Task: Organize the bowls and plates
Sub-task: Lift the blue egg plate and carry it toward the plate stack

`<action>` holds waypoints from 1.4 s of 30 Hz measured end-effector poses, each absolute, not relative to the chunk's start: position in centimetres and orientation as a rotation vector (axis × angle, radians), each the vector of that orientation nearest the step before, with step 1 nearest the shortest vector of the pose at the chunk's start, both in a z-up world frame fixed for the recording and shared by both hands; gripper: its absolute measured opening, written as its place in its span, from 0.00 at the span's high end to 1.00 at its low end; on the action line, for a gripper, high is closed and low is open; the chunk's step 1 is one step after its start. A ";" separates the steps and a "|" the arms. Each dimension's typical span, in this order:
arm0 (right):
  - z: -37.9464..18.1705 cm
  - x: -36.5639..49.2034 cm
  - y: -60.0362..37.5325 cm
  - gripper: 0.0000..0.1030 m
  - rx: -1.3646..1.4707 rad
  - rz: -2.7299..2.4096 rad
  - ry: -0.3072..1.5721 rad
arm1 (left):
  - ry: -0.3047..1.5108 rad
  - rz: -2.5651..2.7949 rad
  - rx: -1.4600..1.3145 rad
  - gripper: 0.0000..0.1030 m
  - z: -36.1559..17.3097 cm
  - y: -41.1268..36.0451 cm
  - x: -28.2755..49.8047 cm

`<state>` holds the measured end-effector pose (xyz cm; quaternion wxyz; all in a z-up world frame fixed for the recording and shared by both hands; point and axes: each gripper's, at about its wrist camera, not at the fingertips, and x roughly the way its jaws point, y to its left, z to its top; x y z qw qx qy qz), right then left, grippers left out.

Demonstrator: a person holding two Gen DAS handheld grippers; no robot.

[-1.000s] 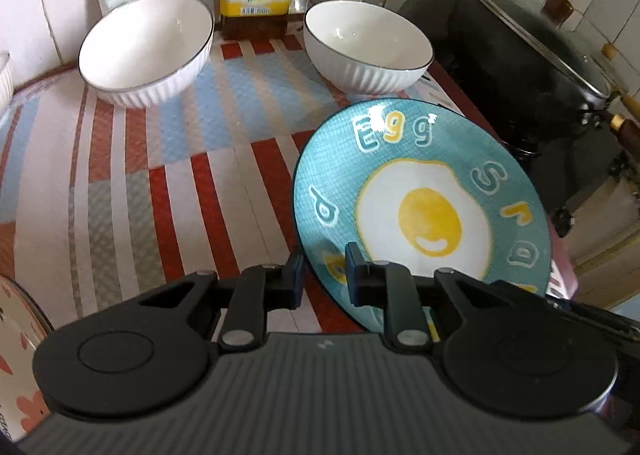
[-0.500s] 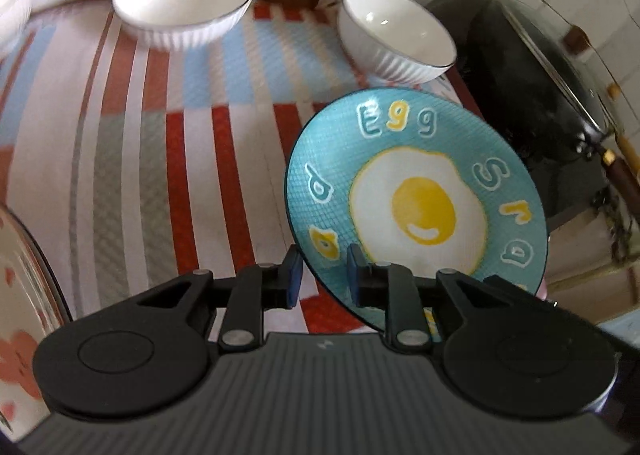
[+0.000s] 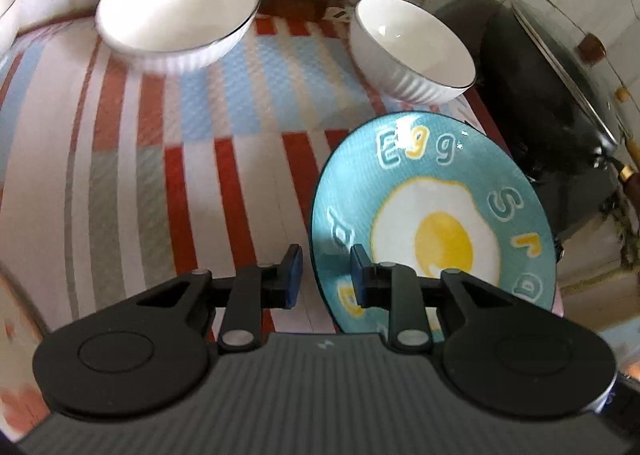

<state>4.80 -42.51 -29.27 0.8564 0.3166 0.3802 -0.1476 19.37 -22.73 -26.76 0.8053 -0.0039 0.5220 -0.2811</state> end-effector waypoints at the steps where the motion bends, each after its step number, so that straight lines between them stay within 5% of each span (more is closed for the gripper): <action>1: -29.4 4.8 -42.6 0.80 0.670 -0.313 0.799 | 1.096 -0.619 0.024 0.77 -26.7 -23.2 19.6; 26: -29.1 5.3 -43.6 0.80 0.756 -0.285 0.782 | 1.024 -0.735 0.155 0.79 -25.6 -23.9 19.9; 42: -23.4 3.5 -38.8 0.79 0.733 -0.114 0.740 | 0.897 -0.693 0.208 0.79 -17.2 -14.8 16.9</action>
